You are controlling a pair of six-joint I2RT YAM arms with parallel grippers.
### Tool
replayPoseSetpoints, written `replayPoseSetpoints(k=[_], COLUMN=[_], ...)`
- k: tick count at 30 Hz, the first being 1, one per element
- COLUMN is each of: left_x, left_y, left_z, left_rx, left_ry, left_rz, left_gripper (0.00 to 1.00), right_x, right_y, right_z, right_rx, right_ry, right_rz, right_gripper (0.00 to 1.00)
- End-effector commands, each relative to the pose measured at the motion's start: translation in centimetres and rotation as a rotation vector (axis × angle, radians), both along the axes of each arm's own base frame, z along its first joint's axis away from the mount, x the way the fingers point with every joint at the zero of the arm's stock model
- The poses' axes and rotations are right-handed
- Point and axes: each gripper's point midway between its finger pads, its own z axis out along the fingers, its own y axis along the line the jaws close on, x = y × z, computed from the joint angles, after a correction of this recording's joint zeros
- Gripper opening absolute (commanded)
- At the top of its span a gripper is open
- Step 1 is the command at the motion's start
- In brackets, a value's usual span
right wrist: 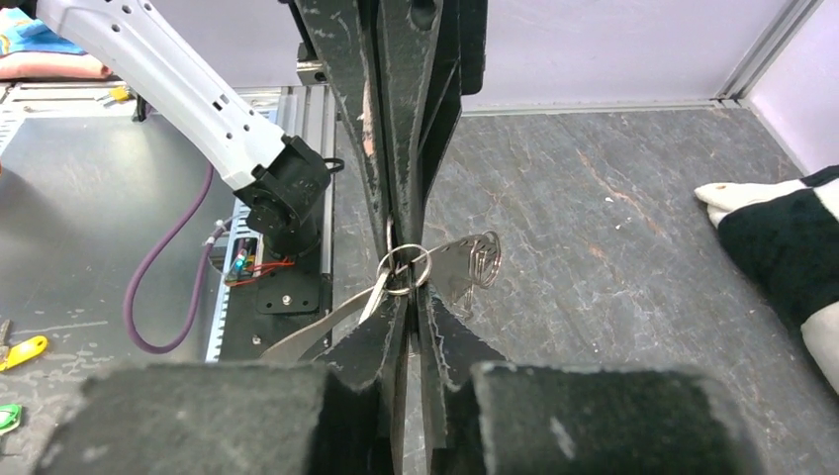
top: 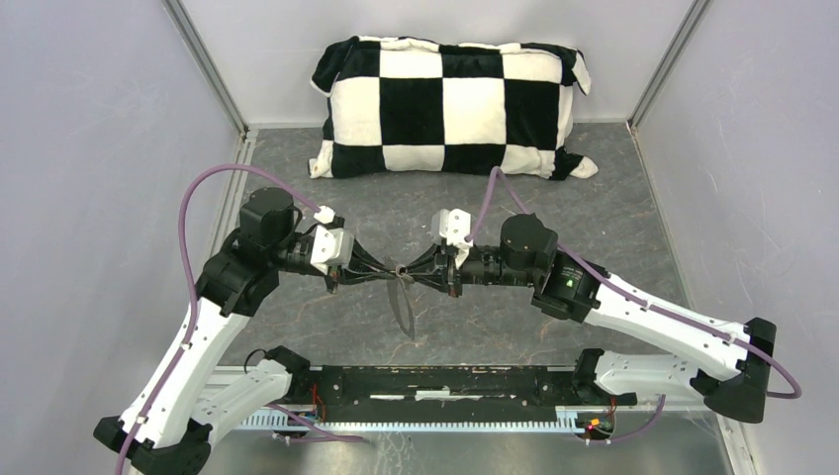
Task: Put the keys on the keyring
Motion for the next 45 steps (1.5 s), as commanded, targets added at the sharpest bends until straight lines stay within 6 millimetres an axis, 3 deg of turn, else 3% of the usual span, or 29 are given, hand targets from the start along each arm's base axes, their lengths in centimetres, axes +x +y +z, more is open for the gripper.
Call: replayPoseSetpoints(k=[1, 4, 8, 10, 11, 15, 20, 23, 24, 26, 31, 37, 45], left_x=[0.2, 0.6, 2.3, 3.5, 4.1, 5.3, 6.1, 6.3, 6.4, 6.4, 6.5, 6.8, 6.9], left_y=[-0.1, 0.0, 0.1, 0.2, 0.2, 0.4, 0.5, 0.5, 0.6, 0.6, 0.7, 0.6, 0.7], left_z=[1.1, 1.1, 1.3, 1.3, 1.4, 1.7, 1.9, 2.0, 2.1, 2.2, 2.5, 2.4, 2.9], left_rx=[-0.021, -0.015, -0.021, -0.032, -0.041, -0.075, -0.082, -0.086, -0.087, -0.089, -0.092, -0.089, -0.096], left_ry=[-0.071, -0.077, -0.093, -0.107, -0.115, -0.148, -0.153, -0.159, -0.160, -0.165, -0.169, -0.168, -0.180], left_rz=[-0.009, 0.018, 0.122, 0.190, 0.221, 0.291, 0.332, 0.340, 0.343, 0.349, 0.357, 0.364, 0.368], left_gripper=[0.02, 0.02, 0.02, 0.02, 0.02, 0.02, 0.02, 0.02, 0.02, 0.02, 0.02, 0.02, 0.02], right_x=[0.5, 2.7, 6.5, 7.0, 7.0, 6.0, 4.0, 4.0, 4.4, 6.5, 5.5, 2.8, 3.1], right_y=[0.5, -0.6, -4.5, -6.1, -6.5, -7.5, -6.6, -6.1, -6.2, -8.5, -11.0, -5.8, -2.9], right_z=[2.1, 1.2, 0.6, 0.6, 0.8, 1.2, 0.5, -0.8, -0.3, 0.9, 2.1, -0.4, -1.6], right_rx=[-0.002, -0.061, -0.096, -0.098, -0.091, -0.029, 0.019, 0.025, 0.081, 0.222, 0.311, 0.098, 0.065], right_ry=[-0.026, -0.024, -0.006, -0.006, -0.008, 0.002, 0.064, 0.110, 0.157, 0.237, 0.003, -0.024, 0.040], right_rz=[-0.009, -0.151, -0.375, -0.430, -0.441, -0.439, -0.335, -0.332, -0.372, -0.561, -0.535, -0.235, -0.211], right_gripper=[0.24, 0.51, 0.75, 0.95, 0.98, 0.98, 0.98, 0.98, 0.98, 0.98, 0.98, 0.98, 0.98])
